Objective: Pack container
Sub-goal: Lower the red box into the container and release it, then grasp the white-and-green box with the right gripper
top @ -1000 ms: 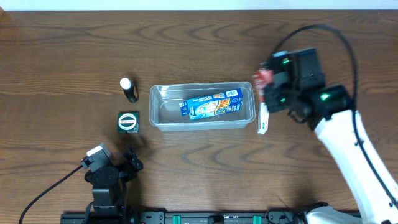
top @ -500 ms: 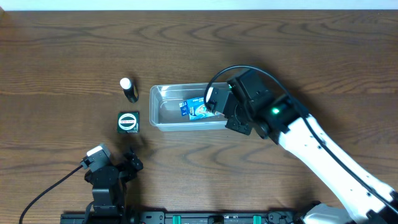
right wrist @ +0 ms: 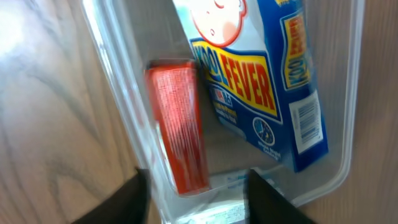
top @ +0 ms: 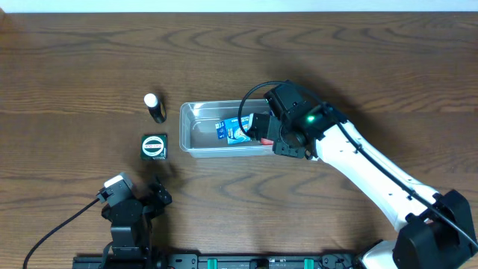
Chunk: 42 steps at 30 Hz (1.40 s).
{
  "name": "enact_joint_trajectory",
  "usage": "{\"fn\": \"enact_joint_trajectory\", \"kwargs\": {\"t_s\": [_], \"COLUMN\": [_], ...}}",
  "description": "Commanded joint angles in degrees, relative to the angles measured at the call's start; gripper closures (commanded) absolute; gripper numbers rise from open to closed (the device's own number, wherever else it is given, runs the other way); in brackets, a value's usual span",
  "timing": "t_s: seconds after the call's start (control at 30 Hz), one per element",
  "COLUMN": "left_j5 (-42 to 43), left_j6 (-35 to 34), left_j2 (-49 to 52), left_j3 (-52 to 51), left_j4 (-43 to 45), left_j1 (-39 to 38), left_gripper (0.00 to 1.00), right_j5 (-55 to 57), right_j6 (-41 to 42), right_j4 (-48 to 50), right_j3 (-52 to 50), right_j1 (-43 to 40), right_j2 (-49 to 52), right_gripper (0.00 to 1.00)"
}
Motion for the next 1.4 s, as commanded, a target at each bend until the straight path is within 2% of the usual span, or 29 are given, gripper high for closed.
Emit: {"fn": "enact_joint_trajectory", "kwargs": {"t_s": [0.0, 0.17, 0.23, 0.33, 0.4, 0.53, 0.7, 0.9, 1.1, 1.27, 1.37], "left_j5": [-0.31, -0.31, -0.31, -0.31, -0.31, -0.31, -0.31, -0.31, -0.31, -0.31, -0.31], "left_j6": [-0.11, -0.11, -0.11, -0.11, -0.11, -0.11, -0.11, -0.11, -0.11, -0.11, -0.11], "left_j2": [-0.46, -0.46, -0.46, -0.46, -0.46, -0.46, -0.46, -0.46, -0.46, -0.46, -0.46], "left_j3": [-0.7, -0.7, -0.7, -0.7, -0.7, -0.7, -0.7, -0.7, -0.72, -0.7, -0.7], "left_j4": [0.2, 0.2, 0.2, 0.2, 0.2, 0.2, 0.2, 0.2, 0.2, 0.2, 0.2], "left_j1": [0.35, 0.35, 0.35, 0.35, 0.35, 0.35, 0.35, 0.35, 0.35, 0.35, 0.35], "left_gripper": [0.02, 0.02, 0.02, 0.02, 0.02, 0.02, 0.02, 0.02, 0.02, 0.02, 0.02], "right_j5": [4.76, 10.38, 10.36, 10.32, 9.73, 2.73, -0.7, -1.36, -10.21, -13.9, -13.88], "right_j6": [0.07, 13.88, 21.88, 38.91, 50.31, 68.0, 74.53, 78.97, 79.32, 79.32, 79.32], "right_j4": [1.2, 4.28, 4.94, 4.7, 2.99, -2.05, -2.71, -2.27, 1.01, 2.49, 2.36], "right_j3": [0.98, 1.01, 1.01, 1.01, 1.01, 0.74, -0.46, -1.05, -1.07, -1.07, -1.18], "right_j1": [-0.31, -0.74, -1.75, -5.11, -8.33, -17.0, -22.4, -22.8, -22.84, -22.99, -23.45], "right_j2": [-0.04, -2.12, -3.69, -6.23, -7.39, -7.19, -5.01, 0.37, 8.46, 13.35, 14.43], "right_gripper": [0.35, 0.36, 0.32, 0.25, 0.25, 0.33, 0.32, 0.26, 0.26, 0.28, 0.36]}}
